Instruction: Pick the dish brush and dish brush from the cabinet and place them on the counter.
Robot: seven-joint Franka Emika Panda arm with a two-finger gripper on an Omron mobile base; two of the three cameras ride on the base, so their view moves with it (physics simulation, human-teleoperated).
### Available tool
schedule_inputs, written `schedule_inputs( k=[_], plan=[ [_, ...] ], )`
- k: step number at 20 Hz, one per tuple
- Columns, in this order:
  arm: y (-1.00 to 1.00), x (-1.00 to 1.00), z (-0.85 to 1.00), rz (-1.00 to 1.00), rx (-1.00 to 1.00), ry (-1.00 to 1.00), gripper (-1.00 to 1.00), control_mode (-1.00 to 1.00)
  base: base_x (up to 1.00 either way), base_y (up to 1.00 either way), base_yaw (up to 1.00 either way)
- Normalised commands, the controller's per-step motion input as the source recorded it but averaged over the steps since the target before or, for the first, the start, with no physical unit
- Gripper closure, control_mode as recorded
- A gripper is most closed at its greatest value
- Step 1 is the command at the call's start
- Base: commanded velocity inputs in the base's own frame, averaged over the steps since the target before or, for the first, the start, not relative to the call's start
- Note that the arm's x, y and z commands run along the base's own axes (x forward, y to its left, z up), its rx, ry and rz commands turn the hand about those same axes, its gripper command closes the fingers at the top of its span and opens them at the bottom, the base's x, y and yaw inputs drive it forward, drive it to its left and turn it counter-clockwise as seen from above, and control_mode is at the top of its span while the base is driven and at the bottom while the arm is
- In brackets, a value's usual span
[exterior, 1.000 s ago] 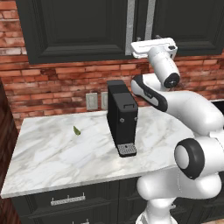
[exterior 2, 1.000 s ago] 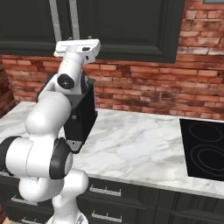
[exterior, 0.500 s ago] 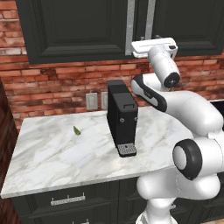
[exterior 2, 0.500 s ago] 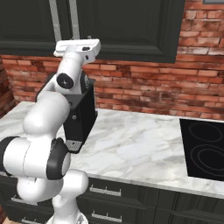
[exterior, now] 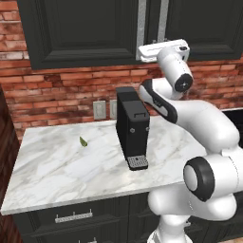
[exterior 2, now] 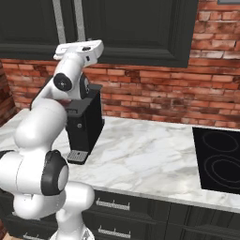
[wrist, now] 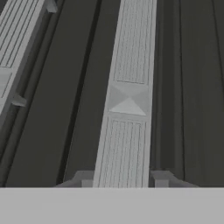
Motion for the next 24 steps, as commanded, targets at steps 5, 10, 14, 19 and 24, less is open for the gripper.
schedule_inputs(
  k=[5, 10, 14, 19, 24],
  plan=[
    [0.29, 0.14, -0.04, -0.03, -0.03, 0.08, 1.0, -1.0, 0.0, 0.0, 0.0],
    [0.01, 0.1, 0.0, -0.01, 0.0, 0.12, 1.0, -1.0, 0.0, 0.0, 0.0],
    [0.0, -0.17, 0.01, 0.0, 0.01, 0.12, 1.0, -1.0, 0.0, 0.0, 0.0],
    [-0.07, -0.37, 0.01, 0.0, 0.0, 0.08, 1.0, -1.0, 0.0, 0.0, 0.0],
    [-0.08, -0.46, 0.0, 0.0, 0.0, 0.05, 1.0, -1.0, 0.0, 0.0, 0.0]
  ],
)
